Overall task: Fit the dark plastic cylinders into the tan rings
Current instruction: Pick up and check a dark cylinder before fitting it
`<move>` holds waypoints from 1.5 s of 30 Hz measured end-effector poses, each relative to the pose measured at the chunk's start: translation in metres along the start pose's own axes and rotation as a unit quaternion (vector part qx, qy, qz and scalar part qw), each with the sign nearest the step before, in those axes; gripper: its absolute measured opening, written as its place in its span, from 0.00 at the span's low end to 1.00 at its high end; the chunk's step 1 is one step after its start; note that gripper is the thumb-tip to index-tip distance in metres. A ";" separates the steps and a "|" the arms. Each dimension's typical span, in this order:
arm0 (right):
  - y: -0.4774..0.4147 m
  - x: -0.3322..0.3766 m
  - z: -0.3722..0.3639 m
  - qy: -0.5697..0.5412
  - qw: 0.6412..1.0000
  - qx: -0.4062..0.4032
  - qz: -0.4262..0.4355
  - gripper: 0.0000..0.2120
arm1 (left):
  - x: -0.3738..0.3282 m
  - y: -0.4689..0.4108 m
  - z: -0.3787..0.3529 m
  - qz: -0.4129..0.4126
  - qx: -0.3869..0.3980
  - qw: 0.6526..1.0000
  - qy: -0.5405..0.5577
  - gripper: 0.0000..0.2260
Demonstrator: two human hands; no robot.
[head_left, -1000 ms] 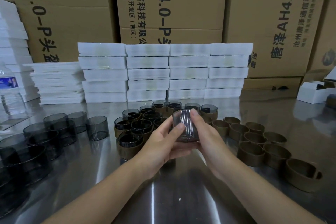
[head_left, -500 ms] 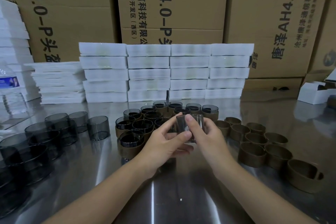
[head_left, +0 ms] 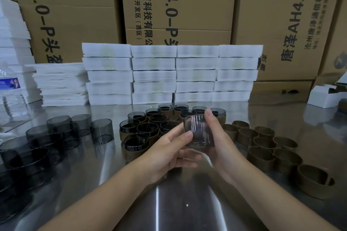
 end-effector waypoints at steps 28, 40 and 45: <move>0.002 -0.002 0.003 0.083 0.995 -0.038 0.046 0.37 | 0.009 -0.004 0.003 -0.045 -0.028 0.997 -0.063 0.32; 0.003 -0.001 -0.001 0.064 0.996 0.059 -0.005 0.32 | 0.004 0.003 0.000 0.002 0.009 0.999 -0.046 0.45; 0.004 -0.001 0.000 0.031 0.996 0.069 -0.042 0.35 | 0.000 0.008 -0.004 0.024 0.046 0.999 -0.016 0.45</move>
Point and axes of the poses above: each hand's wrist, its own y-axis away from the middle knuckle, its own z-axis out of the back of the hand, x = y × z, the point moved 4 cm from there along -y, towards the middle knuckle, and after that the axes turned 13 degrees about -x, right-handed, at the moved point
